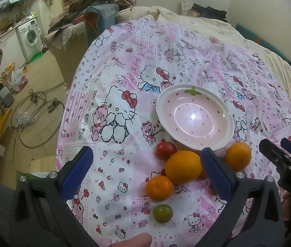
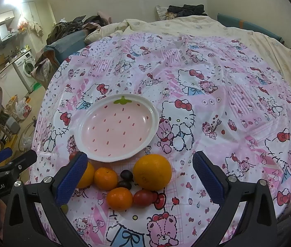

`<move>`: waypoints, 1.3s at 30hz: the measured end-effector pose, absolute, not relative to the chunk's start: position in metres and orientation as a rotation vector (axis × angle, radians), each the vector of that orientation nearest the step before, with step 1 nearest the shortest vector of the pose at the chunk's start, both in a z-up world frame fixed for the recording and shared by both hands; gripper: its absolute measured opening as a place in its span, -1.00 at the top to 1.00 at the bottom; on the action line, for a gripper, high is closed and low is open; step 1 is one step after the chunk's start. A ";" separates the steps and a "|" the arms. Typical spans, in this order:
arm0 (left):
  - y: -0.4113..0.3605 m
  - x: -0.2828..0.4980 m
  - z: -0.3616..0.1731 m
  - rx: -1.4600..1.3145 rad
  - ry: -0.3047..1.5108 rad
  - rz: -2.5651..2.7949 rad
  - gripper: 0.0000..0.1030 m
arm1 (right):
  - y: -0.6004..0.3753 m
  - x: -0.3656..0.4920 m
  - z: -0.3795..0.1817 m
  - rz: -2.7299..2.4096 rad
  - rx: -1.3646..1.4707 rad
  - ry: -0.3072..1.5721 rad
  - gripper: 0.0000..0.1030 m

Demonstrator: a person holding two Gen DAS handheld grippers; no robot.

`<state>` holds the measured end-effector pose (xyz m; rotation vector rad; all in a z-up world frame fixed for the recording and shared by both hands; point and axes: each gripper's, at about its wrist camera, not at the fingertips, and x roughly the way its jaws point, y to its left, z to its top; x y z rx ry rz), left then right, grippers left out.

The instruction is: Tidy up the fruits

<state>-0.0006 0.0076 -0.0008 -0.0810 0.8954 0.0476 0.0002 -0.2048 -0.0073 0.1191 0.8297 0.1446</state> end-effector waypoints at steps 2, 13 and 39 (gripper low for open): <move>0.008 -0.001 -0.001 -0.081 0.895 0.047 -0.99 | -0.205 0.000 -0.008 0.145 0.120 0.830 -1.00; 0.007 0.004 -0.006 -0.099 0.930 0.060 -0.99 | -0.229 0.021 -0.009 0.131 0.184 0.932 -1.00; 0.013 0.011 -0.031 -0.097 1.085 0.092 -0.99 | -0.241 0.086 -0.099 0.178 0.415 1.385 -0.47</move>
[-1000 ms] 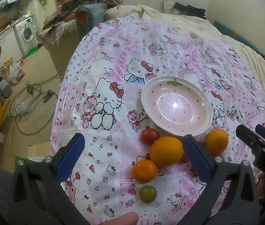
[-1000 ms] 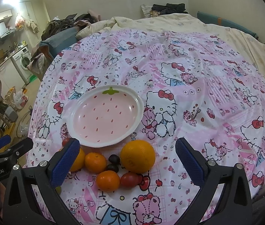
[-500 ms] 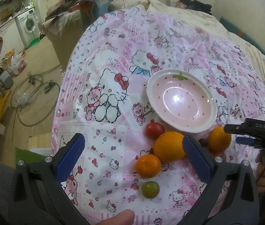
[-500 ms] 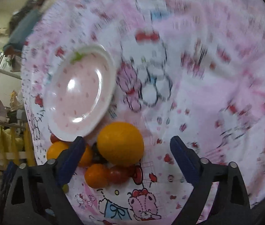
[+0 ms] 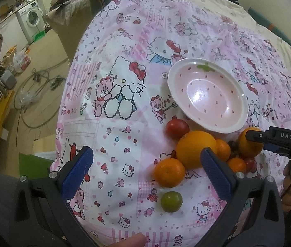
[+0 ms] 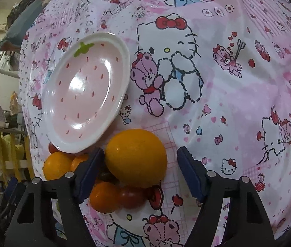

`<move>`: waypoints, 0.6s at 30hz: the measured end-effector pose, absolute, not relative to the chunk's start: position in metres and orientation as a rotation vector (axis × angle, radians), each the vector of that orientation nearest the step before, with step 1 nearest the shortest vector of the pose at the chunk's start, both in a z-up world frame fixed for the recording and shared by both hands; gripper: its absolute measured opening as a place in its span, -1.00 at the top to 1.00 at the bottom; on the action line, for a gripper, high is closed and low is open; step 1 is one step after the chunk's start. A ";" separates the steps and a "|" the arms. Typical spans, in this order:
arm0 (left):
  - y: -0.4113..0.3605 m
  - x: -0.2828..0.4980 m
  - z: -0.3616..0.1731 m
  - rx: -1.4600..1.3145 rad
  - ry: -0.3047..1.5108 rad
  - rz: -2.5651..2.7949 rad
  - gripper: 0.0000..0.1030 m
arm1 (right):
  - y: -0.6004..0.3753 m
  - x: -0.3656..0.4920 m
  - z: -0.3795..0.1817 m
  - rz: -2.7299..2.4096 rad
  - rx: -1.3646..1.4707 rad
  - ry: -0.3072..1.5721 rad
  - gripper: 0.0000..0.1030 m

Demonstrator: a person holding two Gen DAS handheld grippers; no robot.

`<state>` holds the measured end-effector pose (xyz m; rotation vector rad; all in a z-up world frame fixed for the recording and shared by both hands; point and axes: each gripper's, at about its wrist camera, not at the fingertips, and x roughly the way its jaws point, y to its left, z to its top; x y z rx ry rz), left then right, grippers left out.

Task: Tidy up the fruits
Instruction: 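Reach the right gripper to the medium orange and close on it, then lift the orange with the right gripper while the left gripper grasps the large orange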

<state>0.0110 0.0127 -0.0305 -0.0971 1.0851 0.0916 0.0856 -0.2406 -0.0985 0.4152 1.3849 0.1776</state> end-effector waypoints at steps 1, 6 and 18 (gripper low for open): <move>0.013 0.011 -0.032 -0.093 1.088 0.091 -0.99 | -0.240 0.086 -0.099 0.180 0.410 1.385 -0.47; 0.010 0.013 -0.037 -0.078 1.108 0.083 -0.99 | -0.234 0.085 -0.100 0.227 0.400 1.386 -0.21; -0.013 0.024 -0.055 -0.029 1.300 -0.056 -0.97 | -0.259 0.073 -0.067 0.249 0.502 1.267 -0.15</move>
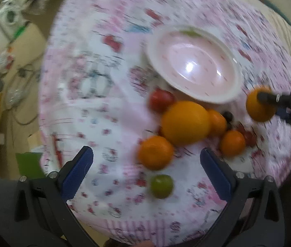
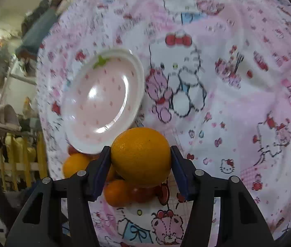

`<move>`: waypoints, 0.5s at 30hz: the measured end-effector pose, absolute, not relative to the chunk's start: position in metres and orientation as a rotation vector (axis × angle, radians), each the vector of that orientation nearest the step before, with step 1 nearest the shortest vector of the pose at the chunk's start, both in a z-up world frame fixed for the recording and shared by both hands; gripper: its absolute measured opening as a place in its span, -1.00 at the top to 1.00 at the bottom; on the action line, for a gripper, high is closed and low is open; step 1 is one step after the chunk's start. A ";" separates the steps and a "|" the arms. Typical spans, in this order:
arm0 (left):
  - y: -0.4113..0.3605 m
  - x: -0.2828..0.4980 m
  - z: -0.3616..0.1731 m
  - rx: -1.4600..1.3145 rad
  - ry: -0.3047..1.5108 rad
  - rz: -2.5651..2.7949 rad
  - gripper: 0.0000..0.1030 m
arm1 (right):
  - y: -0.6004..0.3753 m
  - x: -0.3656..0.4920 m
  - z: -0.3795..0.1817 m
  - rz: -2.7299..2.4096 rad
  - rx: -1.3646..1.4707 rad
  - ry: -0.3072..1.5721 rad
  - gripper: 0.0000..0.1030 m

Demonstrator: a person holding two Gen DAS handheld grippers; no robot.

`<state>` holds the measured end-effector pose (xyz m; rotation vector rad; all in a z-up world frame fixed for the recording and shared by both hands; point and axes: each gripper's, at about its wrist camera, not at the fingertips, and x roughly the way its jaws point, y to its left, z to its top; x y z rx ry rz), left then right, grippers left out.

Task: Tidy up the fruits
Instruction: 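Lift the orange with the right gripper while the left gripper grasps the large orange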

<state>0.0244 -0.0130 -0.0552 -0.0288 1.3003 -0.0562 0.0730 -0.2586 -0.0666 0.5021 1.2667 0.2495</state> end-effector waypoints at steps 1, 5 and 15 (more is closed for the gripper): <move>-0.019 0.027 -0.056 -0.025 1.313 -0.081 -0.91 | -0.262 0.072 -0.062 0.245 0.514 1.251 -0.15; -0.045 0.041 -0.058 0.033 1.332 -0.155 -0.82 | -0.279 0.068 -0.050 0.235 0.575 1.210 -0.15; -0.066 0.074 -0.081 0.114 1.435 -0.214 -0.21 | -0.286 0.075 -0.039 0.247 0.610 1.173 -0.15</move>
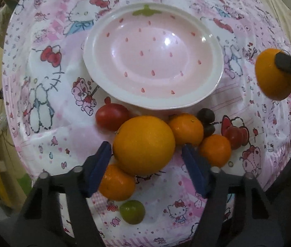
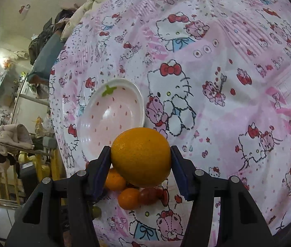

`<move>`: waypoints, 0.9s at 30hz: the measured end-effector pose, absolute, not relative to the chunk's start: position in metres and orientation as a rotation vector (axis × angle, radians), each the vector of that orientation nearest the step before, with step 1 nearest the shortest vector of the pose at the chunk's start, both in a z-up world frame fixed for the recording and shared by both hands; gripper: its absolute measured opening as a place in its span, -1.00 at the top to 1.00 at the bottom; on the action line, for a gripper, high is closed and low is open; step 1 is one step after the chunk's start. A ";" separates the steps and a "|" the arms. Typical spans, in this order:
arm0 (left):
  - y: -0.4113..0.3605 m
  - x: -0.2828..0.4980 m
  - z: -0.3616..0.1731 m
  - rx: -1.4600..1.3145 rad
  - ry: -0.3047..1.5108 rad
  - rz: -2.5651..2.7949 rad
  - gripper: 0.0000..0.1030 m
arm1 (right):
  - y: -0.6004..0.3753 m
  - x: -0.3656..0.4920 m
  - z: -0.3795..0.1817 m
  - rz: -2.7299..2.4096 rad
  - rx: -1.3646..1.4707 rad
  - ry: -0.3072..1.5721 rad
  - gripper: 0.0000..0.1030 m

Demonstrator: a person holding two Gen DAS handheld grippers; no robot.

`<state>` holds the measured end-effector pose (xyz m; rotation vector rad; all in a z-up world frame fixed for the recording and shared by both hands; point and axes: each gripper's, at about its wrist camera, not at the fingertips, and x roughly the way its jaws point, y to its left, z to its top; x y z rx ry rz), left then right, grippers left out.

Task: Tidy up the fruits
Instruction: 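Lift the orange with the right gripper while the left gripper grasps the large orange, then lower the orange onto the plate and open the right gripper while left lifts large orange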

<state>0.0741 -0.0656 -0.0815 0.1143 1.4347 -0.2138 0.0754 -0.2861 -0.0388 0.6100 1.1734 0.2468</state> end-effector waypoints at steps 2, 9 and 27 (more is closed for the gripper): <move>-0.064 0.076 -0.083 0.112 1.437 -0.210 -0.14 | -0.286 0.078 -0.037 0.254 0.608 1.168 -0.15; -0.057 0.073 -0.075 0.081 1.412 -0.224 -0.01 | -0.283 0.084 -0.041 0.253 0.594 1.182 -0.15; -0.015 0.105 0.012 0.061 1.175 -0.164 -0.01 | -0.245 0.124 -0.043 0.347 0.536 1.234 -0.15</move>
